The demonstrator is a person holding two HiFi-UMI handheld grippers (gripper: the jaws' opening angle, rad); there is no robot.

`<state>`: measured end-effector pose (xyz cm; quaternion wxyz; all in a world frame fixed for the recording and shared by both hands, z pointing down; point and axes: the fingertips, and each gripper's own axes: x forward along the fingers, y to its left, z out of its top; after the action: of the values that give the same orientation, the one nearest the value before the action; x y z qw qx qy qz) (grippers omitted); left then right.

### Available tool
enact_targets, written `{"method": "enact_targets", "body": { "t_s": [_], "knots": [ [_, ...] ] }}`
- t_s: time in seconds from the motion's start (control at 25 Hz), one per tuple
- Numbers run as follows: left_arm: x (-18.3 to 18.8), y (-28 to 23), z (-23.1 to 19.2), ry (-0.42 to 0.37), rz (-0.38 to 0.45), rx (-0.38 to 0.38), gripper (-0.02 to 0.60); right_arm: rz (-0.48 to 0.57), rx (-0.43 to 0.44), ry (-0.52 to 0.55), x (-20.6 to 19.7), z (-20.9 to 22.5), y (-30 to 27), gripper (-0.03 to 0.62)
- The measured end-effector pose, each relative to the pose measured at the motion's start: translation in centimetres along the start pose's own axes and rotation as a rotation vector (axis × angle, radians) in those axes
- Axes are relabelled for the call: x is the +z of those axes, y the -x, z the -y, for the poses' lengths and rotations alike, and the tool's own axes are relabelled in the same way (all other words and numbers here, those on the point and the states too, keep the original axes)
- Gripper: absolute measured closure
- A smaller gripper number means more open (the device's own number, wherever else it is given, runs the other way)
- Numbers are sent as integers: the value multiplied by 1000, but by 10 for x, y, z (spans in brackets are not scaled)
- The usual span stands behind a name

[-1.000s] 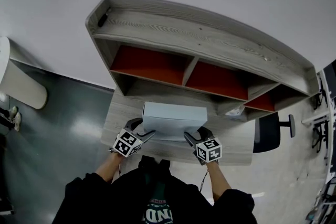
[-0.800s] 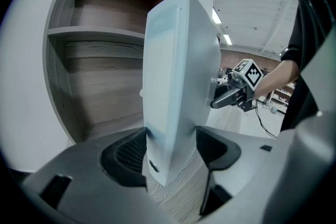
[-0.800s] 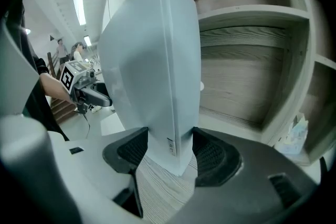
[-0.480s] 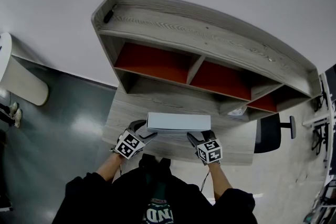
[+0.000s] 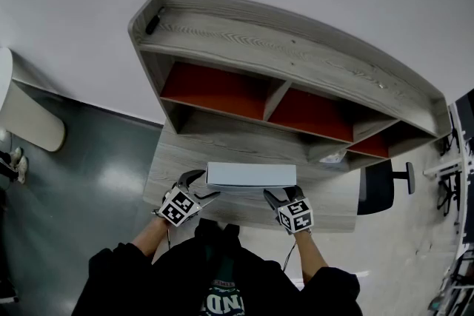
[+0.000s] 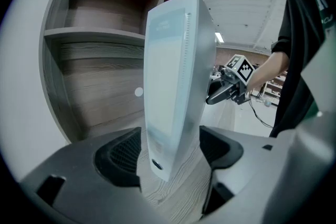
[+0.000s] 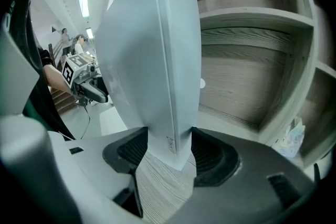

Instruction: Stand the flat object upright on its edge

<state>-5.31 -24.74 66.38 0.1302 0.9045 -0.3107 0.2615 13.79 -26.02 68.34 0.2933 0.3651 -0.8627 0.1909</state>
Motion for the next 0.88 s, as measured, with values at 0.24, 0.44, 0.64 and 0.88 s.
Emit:
{"method": "enact_targets", "body": {
  "t_s": [0.24,0.44,0.64,0.88],
  "knots": [
    [17,1,-10,-97,13,-74,199,-5,-12,-7,-2,-2,2,341],
    [31,-7,5,-188,37,-186,196,-2,-25,-24,-1,-2,2,342],
    [34,-20,12,-204,28,-237,196,-5,-37,-30,-1,-3,1,342],
    [39,-24,17,-183,39,-242,215,-7,-62,-55,-3,-1,3,342]
  ]
}}
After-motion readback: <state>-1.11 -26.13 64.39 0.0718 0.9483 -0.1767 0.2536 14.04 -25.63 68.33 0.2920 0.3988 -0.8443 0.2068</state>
